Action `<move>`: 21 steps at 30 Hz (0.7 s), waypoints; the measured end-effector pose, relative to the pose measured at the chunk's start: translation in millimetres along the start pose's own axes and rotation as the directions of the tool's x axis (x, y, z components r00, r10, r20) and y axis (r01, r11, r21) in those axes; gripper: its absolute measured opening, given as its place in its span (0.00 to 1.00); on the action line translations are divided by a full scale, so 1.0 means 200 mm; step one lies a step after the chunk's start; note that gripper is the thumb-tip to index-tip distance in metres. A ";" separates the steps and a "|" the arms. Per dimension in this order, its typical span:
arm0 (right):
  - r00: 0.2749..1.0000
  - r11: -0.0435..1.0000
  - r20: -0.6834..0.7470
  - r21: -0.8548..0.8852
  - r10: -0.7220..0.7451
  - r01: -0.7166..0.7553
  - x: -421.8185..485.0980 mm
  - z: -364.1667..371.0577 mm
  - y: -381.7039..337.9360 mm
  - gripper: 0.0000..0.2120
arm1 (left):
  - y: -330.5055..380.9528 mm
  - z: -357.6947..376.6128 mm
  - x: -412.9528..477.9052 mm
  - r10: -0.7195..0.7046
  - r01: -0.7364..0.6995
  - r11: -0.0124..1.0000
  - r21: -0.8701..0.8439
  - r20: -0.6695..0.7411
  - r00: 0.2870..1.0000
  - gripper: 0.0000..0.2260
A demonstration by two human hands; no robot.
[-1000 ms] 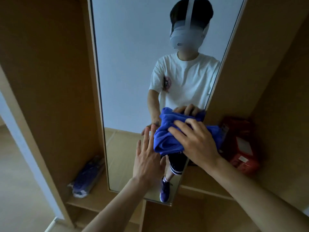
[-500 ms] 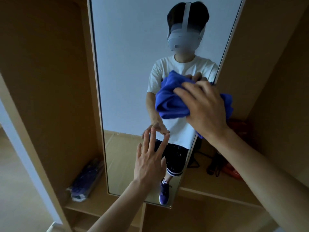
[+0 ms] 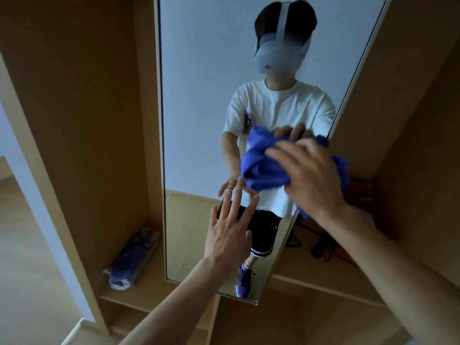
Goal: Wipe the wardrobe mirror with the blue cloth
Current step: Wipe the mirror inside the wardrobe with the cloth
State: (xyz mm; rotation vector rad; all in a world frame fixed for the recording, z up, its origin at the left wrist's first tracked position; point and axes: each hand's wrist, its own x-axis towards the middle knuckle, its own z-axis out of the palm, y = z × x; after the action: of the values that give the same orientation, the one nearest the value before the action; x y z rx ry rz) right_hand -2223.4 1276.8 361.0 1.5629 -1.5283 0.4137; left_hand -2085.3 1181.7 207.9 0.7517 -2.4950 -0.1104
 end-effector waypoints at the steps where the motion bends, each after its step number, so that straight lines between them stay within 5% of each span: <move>1: 0.998 1.000 -0.056 -0.001 0.023 -0.023 0.09 -0.04 0.04 0.22 | 0.00 0.00 0.00 0.004 -0.004 1.000 -0.004 -0.005 1.000 0.40; 7: 0.987 0.996 -0.161 -0.091 0.008 -0.023 0.31 -0.04 0.06 0.19 | 0.01 0.01 0.00 -0.001 0.000 0.999 -0.038 -0.020 1.000 0.42; 15: 0.979 0.986 0.124 -0.015 -0.163 0.166 -0.09 0.24 -0.21 0.17 | -0.01 0.08 -0.02 -0.008 0.003 0.997 -0.074 -0.068 0.998 0.36; 21: 0.971 0.983 0.155 -0.002 -0.183 0.186 -0.03 0.18 -0.21 0.18 | -0.02 0.14 -0.09 -0.083 0.084 0.992 -0.091 0.021 0.996 0.42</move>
State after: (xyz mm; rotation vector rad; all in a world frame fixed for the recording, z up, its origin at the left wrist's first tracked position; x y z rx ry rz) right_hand -2198.3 1246.6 321.2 1.7401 -1.4800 0.1775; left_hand -2085.2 1186.0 173.7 0.8197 -2.4563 -0.2612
